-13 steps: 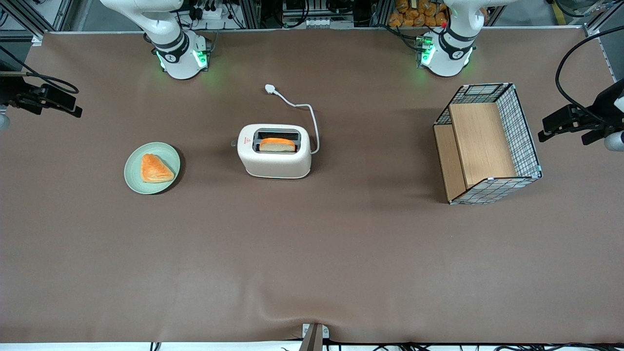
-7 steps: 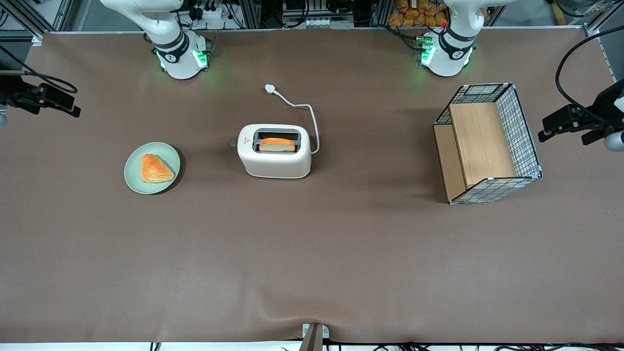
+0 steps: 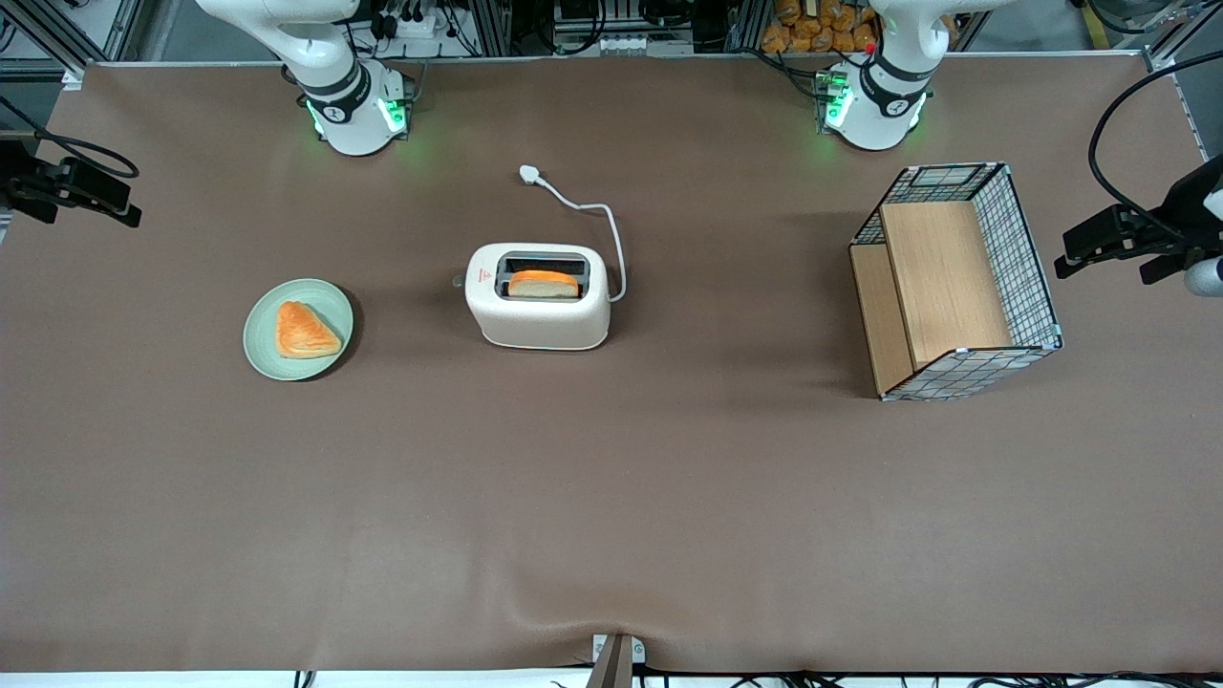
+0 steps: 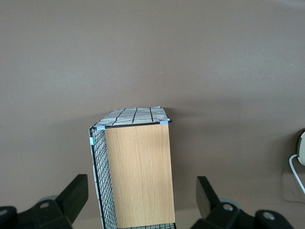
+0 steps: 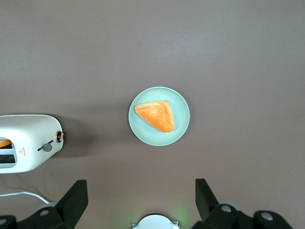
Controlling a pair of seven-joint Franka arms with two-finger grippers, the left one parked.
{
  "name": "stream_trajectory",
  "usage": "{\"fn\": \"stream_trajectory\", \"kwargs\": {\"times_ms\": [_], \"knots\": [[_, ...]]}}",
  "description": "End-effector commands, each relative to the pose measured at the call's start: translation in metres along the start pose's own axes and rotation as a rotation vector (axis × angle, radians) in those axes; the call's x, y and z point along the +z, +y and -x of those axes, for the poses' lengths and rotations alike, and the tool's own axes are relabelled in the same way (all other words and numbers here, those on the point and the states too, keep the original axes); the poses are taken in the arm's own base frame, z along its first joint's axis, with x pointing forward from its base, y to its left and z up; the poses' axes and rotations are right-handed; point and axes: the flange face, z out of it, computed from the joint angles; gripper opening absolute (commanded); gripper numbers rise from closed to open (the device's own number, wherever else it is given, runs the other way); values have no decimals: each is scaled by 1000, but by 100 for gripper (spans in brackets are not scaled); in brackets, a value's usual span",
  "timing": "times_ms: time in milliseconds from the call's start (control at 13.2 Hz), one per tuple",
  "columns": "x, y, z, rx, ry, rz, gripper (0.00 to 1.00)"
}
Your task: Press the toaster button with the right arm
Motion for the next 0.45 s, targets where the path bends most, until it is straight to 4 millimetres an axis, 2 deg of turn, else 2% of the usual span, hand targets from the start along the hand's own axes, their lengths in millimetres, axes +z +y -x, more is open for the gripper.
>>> {"fn": "stream_trajectory", "kwargs": {"times_ms": [0, 379], "knots": [[-5, -1, 0, -10, 14, 17, 100], [-5, -2, 1, -11, 12, 12, 100]]}}
